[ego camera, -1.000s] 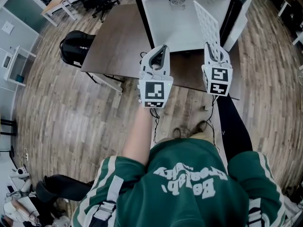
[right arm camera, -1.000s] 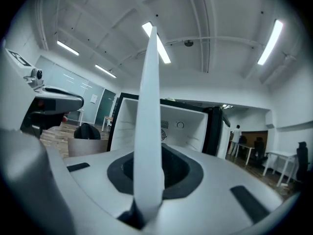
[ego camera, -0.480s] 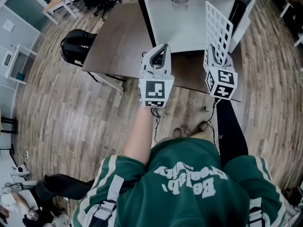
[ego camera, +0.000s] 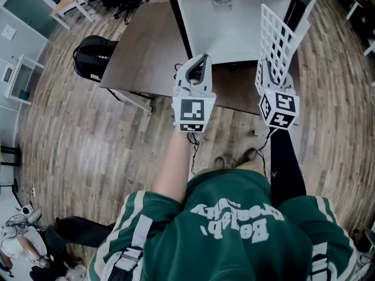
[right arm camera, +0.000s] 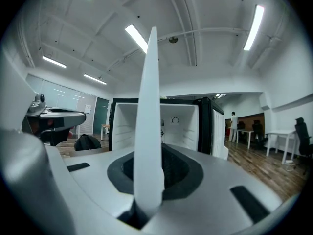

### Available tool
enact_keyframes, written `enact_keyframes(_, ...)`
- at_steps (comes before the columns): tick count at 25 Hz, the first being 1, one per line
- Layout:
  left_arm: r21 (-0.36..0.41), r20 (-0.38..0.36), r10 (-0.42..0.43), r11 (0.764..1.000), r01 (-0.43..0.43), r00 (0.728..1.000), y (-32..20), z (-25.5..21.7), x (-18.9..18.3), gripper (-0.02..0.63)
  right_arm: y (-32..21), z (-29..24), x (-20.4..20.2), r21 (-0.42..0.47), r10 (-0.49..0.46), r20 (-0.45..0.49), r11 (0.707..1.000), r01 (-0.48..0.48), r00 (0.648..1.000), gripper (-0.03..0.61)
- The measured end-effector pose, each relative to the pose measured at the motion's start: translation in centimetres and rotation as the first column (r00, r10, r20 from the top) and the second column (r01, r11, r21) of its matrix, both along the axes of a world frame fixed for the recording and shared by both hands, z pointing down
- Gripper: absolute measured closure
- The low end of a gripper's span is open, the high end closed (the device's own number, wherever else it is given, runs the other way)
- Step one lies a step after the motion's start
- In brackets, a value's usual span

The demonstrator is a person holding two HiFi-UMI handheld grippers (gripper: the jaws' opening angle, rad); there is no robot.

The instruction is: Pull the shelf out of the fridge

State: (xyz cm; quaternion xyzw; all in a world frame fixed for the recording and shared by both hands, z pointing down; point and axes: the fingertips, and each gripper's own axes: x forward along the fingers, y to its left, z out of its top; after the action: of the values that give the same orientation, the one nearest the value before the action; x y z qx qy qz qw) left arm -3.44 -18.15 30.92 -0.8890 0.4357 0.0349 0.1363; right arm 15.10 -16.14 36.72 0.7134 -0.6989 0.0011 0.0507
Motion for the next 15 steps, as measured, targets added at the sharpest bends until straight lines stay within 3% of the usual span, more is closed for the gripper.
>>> enact_keyframes(15, 0.000, 0.000, -0.011, 1.000, 0.011, 1.000, -0.48, -0.05, 0.42, 0.597, -0.25, -0.62, -0.45, 0.033, -0.039, 0.024, 0.999, 0.038, 0.999, 0.520)
